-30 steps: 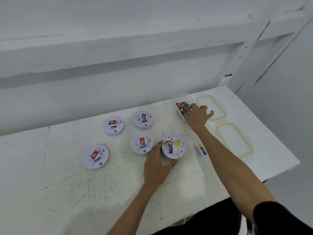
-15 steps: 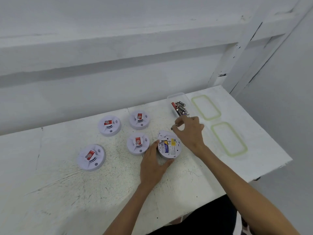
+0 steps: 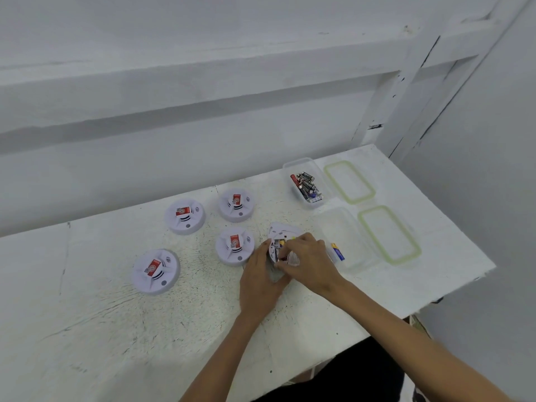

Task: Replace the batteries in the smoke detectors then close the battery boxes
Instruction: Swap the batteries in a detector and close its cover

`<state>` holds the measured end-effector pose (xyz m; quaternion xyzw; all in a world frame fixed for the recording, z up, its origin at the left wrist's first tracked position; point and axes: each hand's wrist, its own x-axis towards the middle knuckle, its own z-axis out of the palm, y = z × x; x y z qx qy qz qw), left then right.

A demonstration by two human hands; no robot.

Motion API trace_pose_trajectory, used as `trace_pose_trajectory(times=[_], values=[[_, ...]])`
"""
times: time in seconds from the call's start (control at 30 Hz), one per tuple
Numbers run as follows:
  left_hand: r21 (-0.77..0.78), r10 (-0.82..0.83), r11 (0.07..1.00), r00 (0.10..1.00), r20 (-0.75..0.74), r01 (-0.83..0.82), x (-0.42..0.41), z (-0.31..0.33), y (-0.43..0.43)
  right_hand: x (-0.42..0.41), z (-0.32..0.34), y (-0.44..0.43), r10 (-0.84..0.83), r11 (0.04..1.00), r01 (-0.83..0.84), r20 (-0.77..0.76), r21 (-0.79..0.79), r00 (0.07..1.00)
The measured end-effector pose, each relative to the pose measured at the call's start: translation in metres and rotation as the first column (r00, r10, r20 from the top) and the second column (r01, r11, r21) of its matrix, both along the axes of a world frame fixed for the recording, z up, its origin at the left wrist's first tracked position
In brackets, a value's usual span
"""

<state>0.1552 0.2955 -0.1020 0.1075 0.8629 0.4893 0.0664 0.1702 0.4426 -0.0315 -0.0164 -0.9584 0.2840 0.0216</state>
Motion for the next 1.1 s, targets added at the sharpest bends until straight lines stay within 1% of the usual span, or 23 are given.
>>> trace_pose_trajectory(times=[0.07,0.2,0.3,0.4,0.47,0.57,0.63,0.73,0.83,1.0,1.1], values=[[0.001,0.003,1.0,1.0,-0.003,-0.003,0.0,-0.001,-0.001,0.0,-0.002,0.001,0.029,0.999,-0.029,0.004,-0.036,1.0],[0.014,0.011,1.0,1.0,-0.011,-0.011,0.0,-0.003,0.0,-0.005,-0.004,0.003,-0.006,0.996,0.006,0.002,-0.093,1.0],[0.04,0.023,0.999,1.0,0.003,-0.023,-0.001,-0.003,0.001,-0.014,-0.002,0.007,-0.007,0.996,0.015,0.084,-0.093,0.996],[0.053,0.035,0.998,0.999,-0.006,-0.034,0.001,-0.003,0.001,-0.023,-0.003,0.007,-0.015,0.998,0.022,0.119,-0.06,0.993],[0.052,0.029,0.998,1.0,-0.006,-0.029,0.001,-0.003,0.001,-0.028,-0.003,0.007,-0.014,1.0,0.015,0.15,-0.002,0.989],[0.045,0.009,0.999,1.0,0.004,-0.009,0.0,-0.001,0.002,-0.039,0.002,0.014,-0.03,0.994,0.001,0.269,0.108,0.963],[0.045,0.006,0.999,1.0,0.0,-0.006,0.0,-0.004,0.001,-0.047,0.004,0.02,-0.015,0.996,-0.013,0.332,0.083,0.943],[0.045,-0.004,0.999,1.0,0.004,0.003,0.0,-0.006,0.001,-0.053,0.001,0.024,0.017,0.999,-0.03,0.32,0.035,0.947],[0.054,-0.011,0.998,1.0,0.0,0.011,0.0,-0.006,0.001,-0.062,0.004,0.025,0.036,0.998,-0.049,0.33,0.031,0.943],[0.073,-0.028,0.997,0.997,-0.069,0.033,0.001,0.005,-0.001,-0.076,0.017,0.025,0.064,0.998,-0.057,0.389,-0.03,0.919],[0.1,-0.069,0.992,0.994,-0.083,0.077,0.0,0.007,-0.001,-0.075,0.019,0.029,0.083,0.996,-0.092,0.399,0.004,0.913]])
